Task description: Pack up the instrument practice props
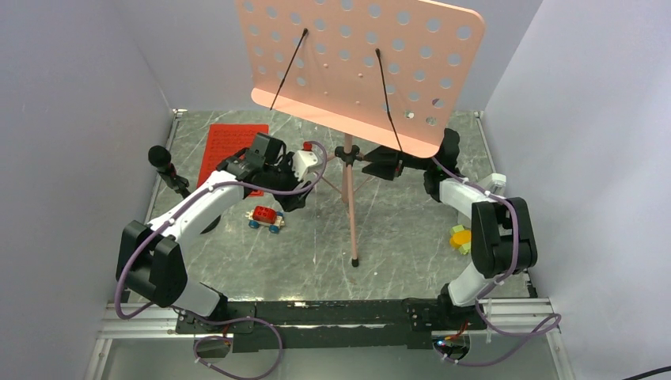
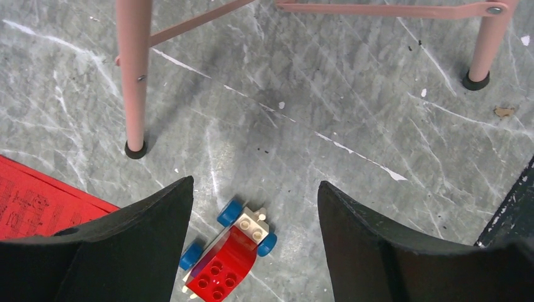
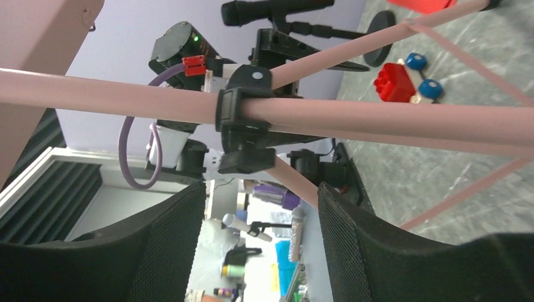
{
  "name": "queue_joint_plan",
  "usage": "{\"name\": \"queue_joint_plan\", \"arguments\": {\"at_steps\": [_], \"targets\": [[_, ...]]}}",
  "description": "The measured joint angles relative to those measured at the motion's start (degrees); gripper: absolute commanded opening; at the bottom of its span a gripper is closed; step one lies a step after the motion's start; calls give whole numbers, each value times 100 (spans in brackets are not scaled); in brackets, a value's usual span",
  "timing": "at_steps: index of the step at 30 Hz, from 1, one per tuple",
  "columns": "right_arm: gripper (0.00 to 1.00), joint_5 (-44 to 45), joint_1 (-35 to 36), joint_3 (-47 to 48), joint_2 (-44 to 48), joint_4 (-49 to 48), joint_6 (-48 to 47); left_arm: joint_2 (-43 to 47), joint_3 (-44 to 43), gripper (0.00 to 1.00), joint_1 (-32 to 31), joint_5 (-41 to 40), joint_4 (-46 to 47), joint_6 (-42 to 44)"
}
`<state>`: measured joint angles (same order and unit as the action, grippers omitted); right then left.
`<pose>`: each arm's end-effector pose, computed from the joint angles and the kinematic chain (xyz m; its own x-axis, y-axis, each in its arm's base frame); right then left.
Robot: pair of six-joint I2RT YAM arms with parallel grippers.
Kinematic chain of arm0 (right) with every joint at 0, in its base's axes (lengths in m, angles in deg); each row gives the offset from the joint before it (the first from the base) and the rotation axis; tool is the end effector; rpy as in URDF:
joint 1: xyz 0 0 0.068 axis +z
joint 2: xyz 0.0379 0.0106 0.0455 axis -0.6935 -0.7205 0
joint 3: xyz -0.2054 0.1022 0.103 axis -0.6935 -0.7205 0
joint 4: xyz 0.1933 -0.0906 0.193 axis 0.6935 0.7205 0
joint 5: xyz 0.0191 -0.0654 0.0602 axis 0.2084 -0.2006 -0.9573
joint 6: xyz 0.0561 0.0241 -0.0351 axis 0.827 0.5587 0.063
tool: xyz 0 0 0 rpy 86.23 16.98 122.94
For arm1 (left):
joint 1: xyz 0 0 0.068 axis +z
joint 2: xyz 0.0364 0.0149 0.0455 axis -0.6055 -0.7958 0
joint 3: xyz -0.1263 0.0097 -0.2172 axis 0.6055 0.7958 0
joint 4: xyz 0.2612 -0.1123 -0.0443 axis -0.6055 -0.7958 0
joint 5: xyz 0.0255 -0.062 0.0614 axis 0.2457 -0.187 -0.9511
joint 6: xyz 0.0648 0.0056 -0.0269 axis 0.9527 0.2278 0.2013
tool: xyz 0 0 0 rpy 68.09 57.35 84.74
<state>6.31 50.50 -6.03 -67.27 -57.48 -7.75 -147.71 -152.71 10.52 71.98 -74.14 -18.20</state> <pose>0.3573 0.0962 0.2187 -0.9641 0.2109 -0.1611 -0.1586 0.0290 0.9869 0.3047 -0.1783 0.2349 -0.3430 0.6316 -0.6953 0.8744 0.4852 0.0094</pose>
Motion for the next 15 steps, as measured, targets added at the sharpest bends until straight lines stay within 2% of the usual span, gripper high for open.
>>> {"name": "queue_joint_plan", "arguments": {"at_steps": [5, 9, 11, 15], "targets": [[55, -9, 236, 221, -166, -348, 424, 0, -13, 76, -140, -31, -96, 42], [38, 4, 238, 321, -356, -476, 629, 35, -13, 76, -160, -57, -179, 55], [36, 48, 260, 376, -470, -557, 780, 70, -13, 76, -160, -72, -212, 57], [41, 61, 321, 455, -577, -643, 905, 107, -13, 76, -160, -120, -269, 66]]}}
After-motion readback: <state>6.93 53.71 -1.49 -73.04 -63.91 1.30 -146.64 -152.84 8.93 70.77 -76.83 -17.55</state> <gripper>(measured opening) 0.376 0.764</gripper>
